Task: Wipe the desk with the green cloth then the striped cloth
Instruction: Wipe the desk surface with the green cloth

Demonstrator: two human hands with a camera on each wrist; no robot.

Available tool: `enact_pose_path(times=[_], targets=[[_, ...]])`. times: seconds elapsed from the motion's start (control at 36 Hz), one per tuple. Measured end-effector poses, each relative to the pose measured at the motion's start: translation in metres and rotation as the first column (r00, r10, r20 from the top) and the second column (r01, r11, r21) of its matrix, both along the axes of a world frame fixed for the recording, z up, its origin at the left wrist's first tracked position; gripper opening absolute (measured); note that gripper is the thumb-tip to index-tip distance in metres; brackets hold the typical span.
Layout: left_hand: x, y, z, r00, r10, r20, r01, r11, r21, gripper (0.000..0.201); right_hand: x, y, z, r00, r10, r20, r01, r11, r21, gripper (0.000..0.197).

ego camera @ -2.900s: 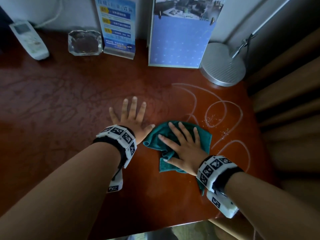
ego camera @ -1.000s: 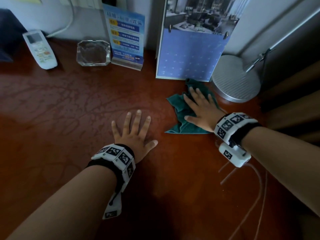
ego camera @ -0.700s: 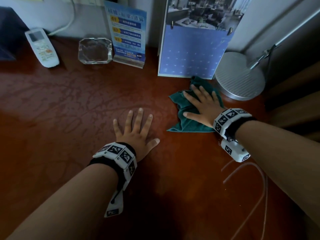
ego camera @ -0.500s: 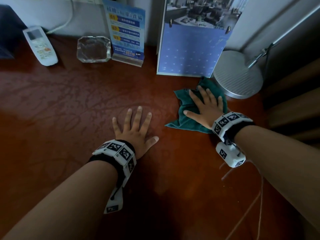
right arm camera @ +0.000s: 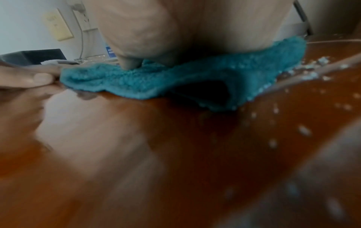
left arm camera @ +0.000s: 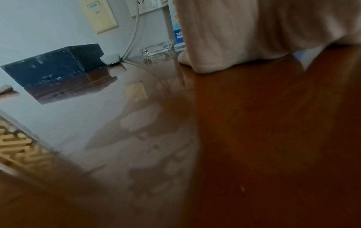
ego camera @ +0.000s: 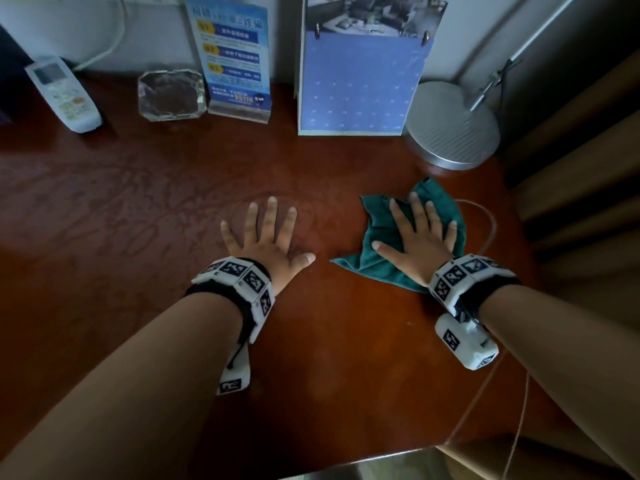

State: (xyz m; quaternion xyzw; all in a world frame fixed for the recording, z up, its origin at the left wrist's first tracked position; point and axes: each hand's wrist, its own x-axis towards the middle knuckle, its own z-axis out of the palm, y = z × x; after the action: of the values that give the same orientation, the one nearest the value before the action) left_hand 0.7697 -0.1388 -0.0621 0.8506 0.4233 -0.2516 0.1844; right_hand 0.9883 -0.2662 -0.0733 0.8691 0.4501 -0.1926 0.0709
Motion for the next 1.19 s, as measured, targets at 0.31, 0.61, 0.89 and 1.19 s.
enact_pose_path(times=[0.31, 0.61, 0.89, 1.19], targets=[[0.001, -0.004, -0.001, 1.000, 0.011, 0.014, -0.011, 0.998, 0.056, 0.078, -0.034, -0.044, -0.002, 0.997, -0.078, 0.005, 0.078, 0.997, 0.025, 0.082], [0.015, -0.030, 0.015, 0.998, -0.059, -0.034, 0.066, 0.964, 0.257, 0.071, -0.054, -0.073, 0.000, 0.998, -0.066, -0.010, 0.066, 0.998, 0.009, 0.082], [0.057, -0.106, 0.017, 0.984, -0.146, 0.104, 0.144, 0.989, 0.028, 0.061, -0.075, -0.116, 0.000, 0.999, -0.014, -0.038, 0.014, 1.000, 0.021, 0.086], [0.065, -0.111, 0.010, 0.987, -0.158, 0.004, 0.158, 0.983, -0.089, 0.064, -0.085, -0.162, 0.001, 0.989, 0.128, -0.076, -0.129, 0.992, -0.001, 0.078]])
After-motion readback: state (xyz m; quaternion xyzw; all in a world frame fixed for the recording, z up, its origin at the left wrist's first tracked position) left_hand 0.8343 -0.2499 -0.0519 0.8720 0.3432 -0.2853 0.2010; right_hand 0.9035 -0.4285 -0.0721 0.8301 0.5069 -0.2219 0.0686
